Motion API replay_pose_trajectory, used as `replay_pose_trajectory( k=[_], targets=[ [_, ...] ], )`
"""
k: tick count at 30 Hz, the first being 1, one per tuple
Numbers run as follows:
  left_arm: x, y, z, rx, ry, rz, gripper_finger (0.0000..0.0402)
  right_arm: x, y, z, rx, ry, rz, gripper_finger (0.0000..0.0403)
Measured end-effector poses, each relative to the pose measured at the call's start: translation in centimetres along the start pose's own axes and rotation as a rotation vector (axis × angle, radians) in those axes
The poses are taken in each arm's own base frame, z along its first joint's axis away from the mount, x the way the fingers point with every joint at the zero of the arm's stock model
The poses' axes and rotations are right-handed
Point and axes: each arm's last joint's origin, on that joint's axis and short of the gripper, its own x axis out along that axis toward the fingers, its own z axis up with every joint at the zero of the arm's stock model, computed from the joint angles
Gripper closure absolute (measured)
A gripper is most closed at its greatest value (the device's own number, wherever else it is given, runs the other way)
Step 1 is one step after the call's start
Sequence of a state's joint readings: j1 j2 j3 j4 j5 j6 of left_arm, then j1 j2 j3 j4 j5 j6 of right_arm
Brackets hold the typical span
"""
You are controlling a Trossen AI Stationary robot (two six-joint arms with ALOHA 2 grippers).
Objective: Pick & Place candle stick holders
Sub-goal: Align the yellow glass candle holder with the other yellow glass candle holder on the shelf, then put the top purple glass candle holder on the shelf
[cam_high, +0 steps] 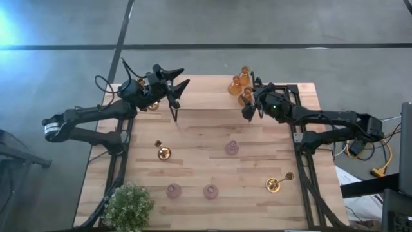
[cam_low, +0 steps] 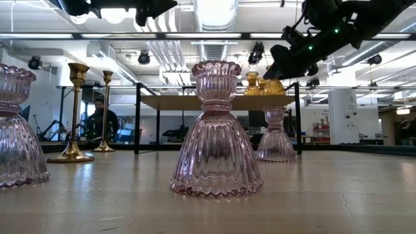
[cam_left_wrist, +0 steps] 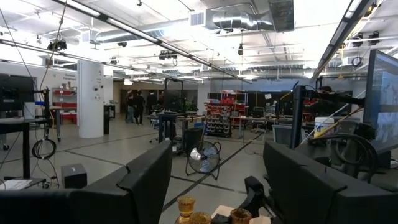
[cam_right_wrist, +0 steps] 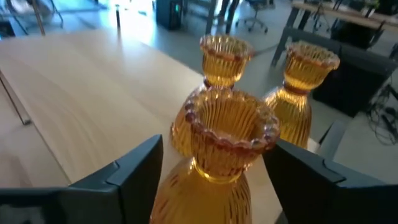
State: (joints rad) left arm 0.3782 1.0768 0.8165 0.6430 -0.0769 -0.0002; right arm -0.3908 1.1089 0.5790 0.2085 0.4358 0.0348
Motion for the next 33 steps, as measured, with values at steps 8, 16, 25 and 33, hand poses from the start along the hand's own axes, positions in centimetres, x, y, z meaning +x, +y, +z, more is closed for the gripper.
replay_pose_trajectory(
  k=[8, 16, 25, 33],
  targets=[
    [0.0, 0.0, 0.0, 0.0, 0.001, 0.0, 0.0145, -1.8, -0.7, 1.9, 0.021, 0.037, -0.001, 0.0117],
    [0.0, 0.0, -0.1, 0.0, 0.005, 0.0, 0.0145, -5.4, -2.1, 4.4, 0.067, 0.111, 0.052, 0.0111],
    [0.0, 0.0, 0.0, 0.0, -0.001, -0.001, 0.0145, -10.0, -3.2, 8.8, 0.097, 0.054, 0.355, 0.0139],
    [0.0, 0.0, 0.0, 0.0, -0.001, -0.002, 0.0145, -13.8, -3.3, 14.1, 0.09, -0.111, 0.664, 0.0184]
  ],
)
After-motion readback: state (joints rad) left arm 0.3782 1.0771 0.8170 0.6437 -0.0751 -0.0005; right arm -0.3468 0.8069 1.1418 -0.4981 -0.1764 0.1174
